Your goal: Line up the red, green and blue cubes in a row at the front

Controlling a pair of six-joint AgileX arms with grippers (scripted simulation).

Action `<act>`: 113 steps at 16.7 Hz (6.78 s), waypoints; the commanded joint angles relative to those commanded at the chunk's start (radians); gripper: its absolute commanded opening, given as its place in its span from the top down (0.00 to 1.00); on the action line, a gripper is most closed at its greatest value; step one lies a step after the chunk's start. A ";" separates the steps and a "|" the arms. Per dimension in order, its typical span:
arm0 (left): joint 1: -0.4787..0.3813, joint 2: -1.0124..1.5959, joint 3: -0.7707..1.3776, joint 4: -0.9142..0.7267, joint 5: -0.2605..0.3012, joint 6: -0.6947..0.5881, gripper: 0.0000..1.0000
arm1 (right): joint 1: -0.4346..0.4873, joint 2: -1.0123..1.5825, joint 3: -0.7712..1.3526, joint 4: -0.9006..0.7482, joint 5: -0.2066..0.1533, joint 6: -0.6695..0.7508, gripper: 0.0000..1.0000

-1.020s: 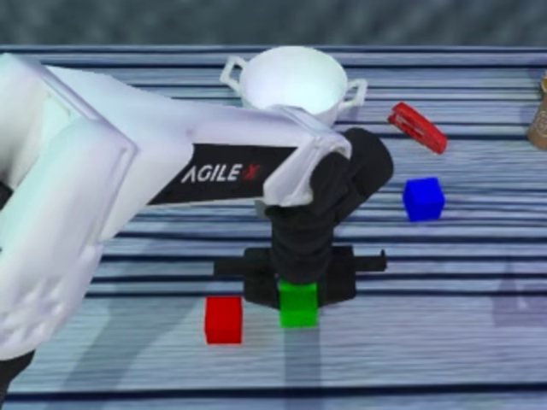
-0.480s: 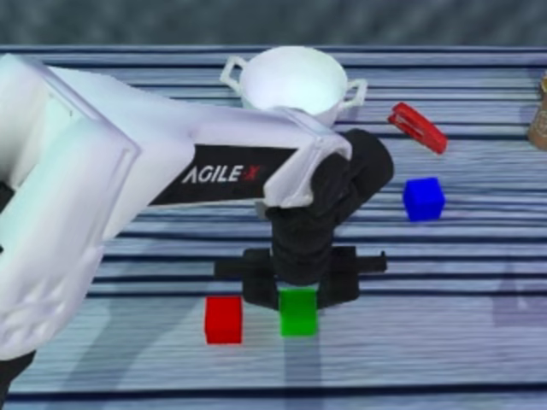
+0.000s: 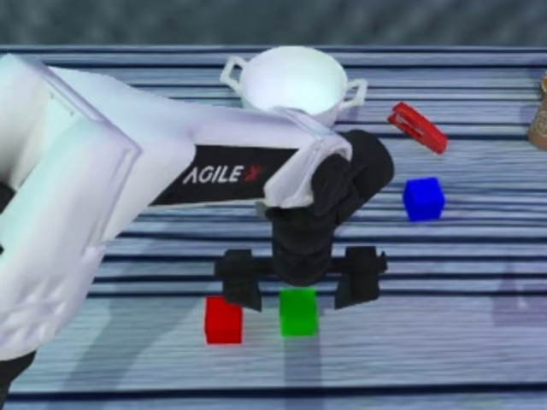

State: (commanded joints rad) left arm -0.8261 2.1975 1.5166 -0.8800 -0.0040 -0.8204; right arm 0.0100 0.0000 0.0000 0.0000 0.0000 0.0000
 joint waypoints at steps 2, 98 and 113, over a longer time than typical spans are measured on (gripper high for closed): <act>0.000 0.000 0.000 0.000 0.000 0.000 0.00 | 0.000 0.000 0.000 0.000 0.000 0.000 0.00; 0.846 -2.198 -1.517 0.880 0.004 0.820 0.00 | 0.310 2.367 1.990 -1.188 0.007 0.178 1.00; 0.846 -2.198 -1.517 0.880 0.004 0.820 0.00 | 0.538 2.052 1.550 -1.084 0.006 0.506 1.00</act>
State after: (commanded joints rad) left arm 0.0200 0.0000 0.0000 0.0000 0.0000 0.0000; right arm 0.5479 2.0516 1.5499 -1.0842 0.0057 0.5056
